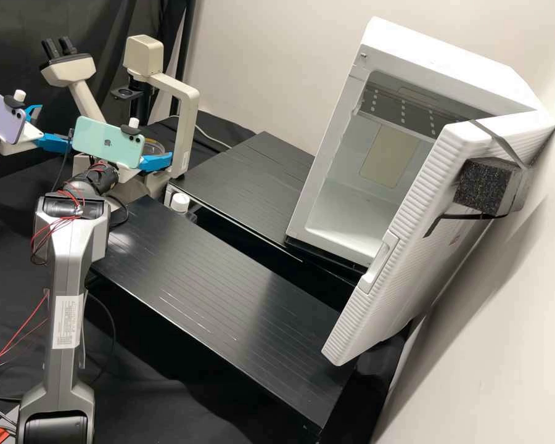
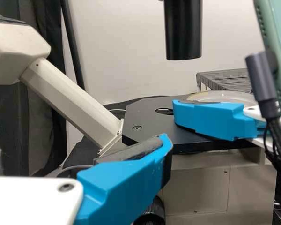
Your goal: Return the petri dish to the incubator.
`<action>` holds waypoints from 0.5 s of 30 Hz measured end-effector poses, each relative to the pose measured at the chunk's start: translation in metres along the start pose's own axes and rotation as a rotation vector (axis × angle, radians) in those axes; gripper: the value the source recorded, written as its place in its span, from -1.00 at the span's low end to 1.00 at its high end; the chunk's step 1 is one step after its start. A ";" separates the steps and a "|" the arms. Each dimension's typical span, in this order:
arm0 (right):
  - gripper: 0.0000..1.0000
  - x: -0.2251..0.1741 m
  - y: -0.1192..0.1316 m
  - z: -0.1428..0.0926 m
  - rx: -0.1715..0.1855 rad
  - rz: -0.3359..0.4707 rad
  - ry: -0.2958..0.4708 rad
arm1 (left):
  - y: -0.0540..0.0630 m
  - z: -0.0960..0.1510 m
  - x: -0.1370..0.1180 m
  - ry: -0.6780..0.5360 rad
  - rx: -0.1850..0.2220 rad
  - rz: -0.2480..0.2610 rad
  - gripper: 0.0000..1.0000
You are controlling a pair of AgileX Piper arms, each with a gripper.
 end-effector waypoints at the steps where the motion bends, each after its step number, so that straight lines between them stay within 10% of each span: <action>1: -1.00 0.000 0.000 0.000 0.000 0.000 0.000 | 0.000 0.000 0.000 0.000 0.000 0.000 1.00; 15: -1.00 0.000 0.000 0.000 0.005 0.000 -0.005 | 0.000 0.000 0.000 0.000 0.000 0.000 1.00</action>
